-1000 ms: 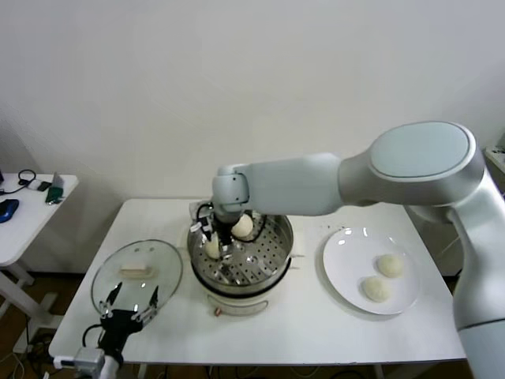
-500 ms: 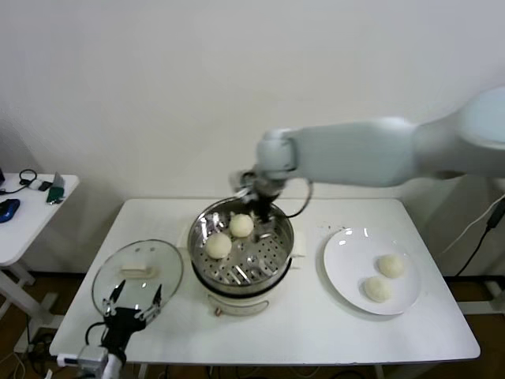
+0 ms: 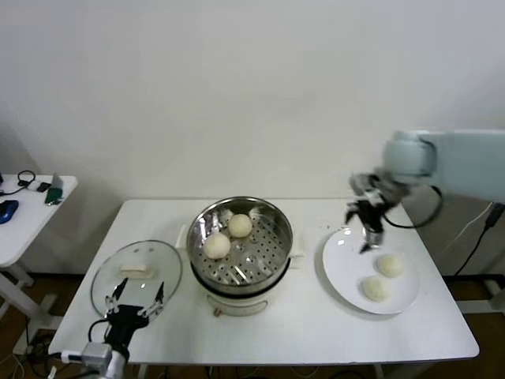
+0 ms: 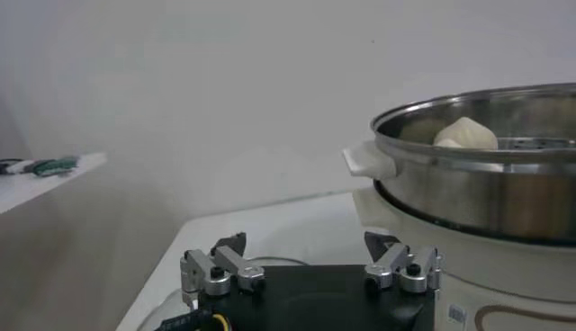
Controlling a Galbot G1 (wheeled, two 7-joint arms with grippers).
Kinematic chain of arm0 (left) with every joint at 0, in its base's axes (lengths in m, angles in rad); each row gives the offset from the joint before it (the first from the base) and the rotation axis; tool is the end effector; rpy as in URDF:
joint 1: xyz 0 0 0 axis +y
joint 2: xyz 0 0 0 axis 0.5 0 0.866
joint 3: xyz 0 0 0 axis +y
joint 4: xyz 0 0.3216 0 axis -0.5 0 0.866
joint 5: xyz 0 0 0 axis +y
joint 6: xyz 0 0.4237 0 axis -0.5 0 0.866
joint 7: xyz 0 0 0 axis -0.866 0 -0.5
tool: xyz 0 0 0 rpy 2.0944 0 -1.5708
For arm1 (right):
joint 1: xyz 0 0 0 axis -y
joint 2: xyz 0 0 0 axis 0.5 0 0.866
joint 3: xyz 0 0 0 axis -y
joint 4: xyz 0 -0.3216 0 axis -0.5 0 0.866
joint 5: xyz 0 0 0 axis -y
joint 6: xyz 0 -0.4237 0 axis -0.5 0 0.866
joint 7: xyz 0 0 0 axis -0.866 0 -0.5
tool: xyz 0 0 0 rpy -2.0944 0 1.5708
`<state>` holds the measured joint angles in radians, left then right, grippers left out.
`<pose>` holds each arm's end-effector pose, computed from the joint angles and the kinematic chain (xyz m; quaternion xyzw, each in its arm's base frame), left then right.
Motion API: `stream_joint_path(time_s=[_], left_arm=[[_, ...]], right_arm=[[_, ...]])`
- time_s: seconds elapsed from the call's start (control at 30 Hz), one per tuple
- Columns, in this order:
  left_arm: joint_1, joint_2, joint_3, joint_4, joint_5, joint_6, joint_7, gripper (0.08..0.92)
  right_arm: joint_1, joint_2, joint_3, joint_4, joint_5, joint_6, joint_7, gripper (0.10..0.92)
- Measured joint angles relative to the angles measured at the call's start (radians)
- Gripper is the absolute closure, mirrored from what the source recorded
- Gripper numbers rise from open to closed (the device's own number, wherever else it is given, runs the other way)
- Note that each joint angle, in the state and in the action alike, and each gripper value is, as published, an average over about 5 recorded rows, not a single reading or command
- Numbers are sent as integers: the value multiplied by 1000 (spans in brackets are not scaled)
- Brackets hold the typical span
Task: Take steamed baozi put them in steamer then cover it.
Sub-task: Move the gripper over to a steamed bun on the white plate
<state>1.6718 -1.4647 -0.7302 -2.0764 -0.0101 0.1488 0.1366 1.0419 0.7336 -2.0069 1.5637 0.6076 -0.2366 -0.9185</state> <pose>0.2313 0.0879 -0.2995 -0.0015 -0.9878 -0.0812 0.1328 0.5176 -0.0783 -0.1043 0.5263 -0.5028 0.5392 0.4237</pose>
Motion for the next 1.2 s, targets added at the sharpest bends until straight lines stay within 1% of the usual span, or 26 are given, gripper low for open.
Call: stream_joint_path(time_s=[0.23,0.5,0.9,1.2], left_arm=[[11,-17,-4,-6,7,-3,-2,177],[21,-25,-6,-1,8,-12,-5,177],[22,-26,-15,11,6,-14,-6,177],[11,-26,-12,15,9,-6,-4,177]], right_arm=[[-127,-94,53,-21,-132,-1,18,203],[-301,-124,156,-71,-224,-14,47,203],[-513,-91,307,-174,-288,-27,79,203],[-594,-86,364,-208,-306,-32,78,205]])
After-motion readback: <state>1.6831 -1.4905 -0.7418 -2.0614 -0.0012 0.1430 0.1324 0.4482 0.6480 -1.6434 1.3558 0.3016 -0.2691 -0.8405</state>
